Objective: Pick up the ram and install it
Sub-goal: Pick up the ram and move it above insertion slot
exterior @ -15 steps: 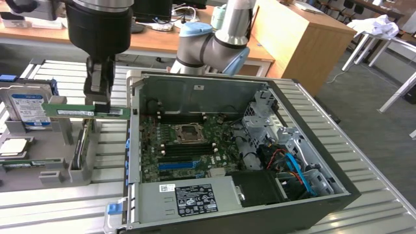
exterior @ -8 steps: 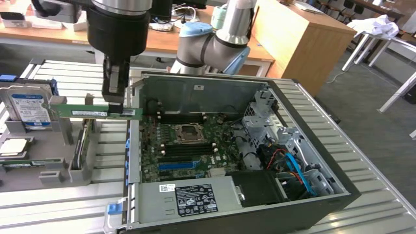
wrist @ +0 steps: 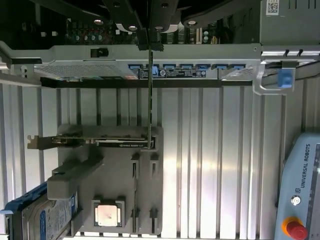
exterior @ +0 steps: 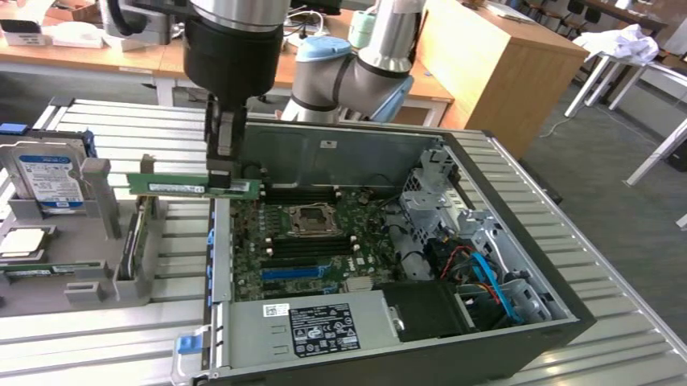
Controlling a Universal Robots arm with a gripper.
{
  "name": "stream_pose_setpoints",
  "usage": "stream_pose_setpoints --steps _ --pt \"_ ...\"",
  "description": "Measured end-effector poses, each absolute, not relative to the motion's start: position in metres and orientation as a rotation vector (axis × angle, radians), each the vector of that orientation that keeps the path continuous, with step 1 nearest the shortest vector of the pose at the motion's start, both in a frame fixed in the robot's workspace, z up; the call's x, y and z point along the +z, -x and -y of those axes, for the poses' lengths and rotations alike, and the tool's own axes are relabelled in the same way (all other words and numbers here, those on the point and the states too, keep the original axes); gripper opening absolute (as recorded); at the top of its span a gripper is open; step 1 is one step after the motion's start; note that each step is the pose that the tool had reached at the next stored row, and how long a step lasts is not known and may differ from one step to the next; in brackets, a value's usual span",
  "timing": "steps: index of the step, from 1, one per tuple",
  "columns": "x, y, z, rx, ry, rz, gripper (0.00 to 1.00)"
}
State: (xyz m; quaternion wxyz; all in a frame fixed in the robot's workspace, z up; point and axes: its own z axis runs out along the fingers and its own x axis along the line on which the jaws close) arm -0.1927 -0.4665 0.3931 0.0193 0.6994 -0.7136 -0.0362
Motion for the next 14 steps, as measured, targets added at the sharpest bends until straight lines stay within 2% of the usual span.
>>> stream_pose_setpoints --steps 14 --pt "0.393 0.157 0.467 -0.114 -2.175 2.208 0.12"
